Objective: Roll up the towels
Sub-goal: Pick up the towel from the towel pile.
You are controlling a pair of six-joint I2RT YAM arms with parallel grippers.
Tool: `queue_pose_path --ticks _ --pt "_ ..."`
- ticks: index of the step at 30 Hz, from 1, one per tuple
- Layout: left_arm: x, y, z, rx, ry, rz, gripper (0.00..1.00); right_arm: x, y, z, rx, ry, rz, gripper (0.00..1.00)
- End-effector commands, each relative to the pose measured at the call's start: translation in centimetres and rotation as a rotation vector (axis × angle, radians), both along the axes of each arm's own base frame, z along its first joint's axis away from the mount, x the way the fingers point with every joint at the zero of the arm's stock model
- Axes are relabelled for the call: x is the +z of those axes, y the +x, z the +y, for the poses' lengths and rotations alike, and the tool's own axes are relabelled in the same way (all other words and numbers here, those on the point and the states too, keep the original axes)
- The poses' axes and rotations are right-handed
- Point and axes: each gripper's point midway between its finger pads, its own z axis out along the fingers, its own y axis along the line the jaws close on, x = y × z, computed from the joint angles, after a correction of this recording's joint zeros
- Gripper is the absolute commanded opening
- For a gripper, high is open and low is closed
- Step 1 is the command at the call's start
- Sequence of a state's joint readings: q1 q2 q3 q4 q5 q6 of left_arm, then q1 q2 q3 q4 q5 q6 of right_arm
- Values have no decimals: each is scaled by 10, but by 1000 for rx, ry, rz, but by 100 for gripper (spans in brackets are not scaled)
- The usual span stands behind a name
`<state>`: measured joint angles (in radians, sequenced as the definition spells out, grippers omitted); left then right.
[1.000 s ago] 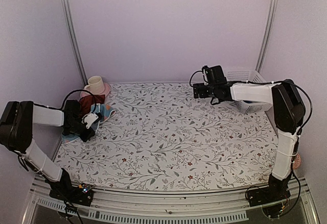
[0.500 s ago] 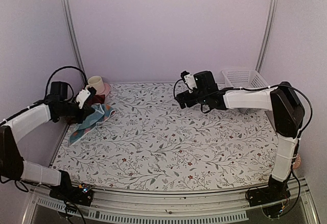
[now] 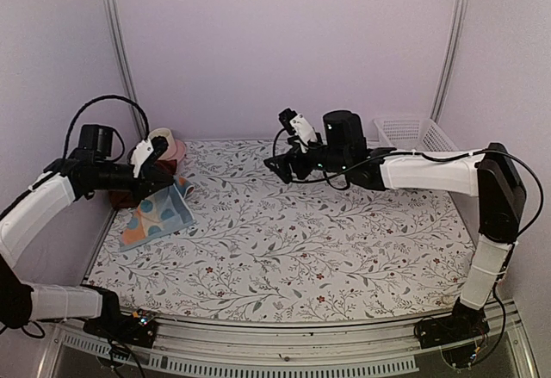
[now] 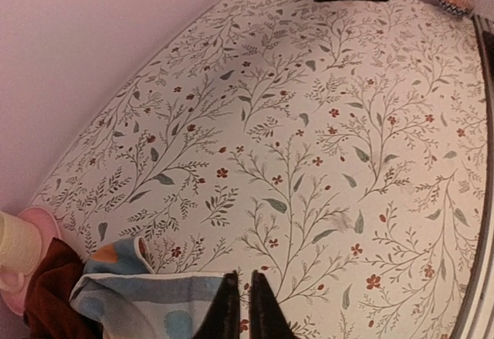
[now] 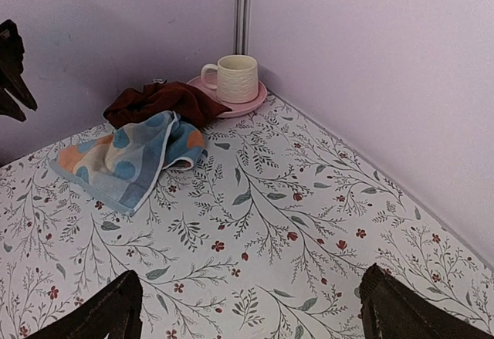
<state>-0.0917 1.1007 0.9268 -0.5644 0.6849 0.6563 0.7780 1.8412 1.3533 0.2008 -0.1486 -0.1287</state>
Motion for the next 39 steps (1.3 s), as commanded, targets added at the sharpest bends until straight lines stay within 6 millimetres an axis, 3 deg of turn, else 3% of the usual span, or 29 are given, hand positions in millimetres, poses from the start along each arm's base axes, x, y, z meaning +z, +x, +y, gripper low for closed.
queue_pose_path --ticks 1,4,8,13,19,32,39 --pt "-46 15 7 113 129 25 24 8 -7 1 30 21 -34 99" --pt "-79 23 10 146 168 105 35 0 2 -8 -43 -2 -36 99" --pt "-108 36 9 189 180 186 44 -6 5 -17 -91 -19 -33 99" --pt "-138 46 4 201 221 234 48 -17 7 -24 -120 -32 -27 99" --pt "-172 43 1 215 302 299 49 -22 17 -37 -167 -37 -17 99" --pt "-215 52 8 271 417 317 47 -28 20 -44 -174 -32 0 99" --pt "-227 56 10 299 430 351 34 -30 20 -43 -172 -33 4 99"
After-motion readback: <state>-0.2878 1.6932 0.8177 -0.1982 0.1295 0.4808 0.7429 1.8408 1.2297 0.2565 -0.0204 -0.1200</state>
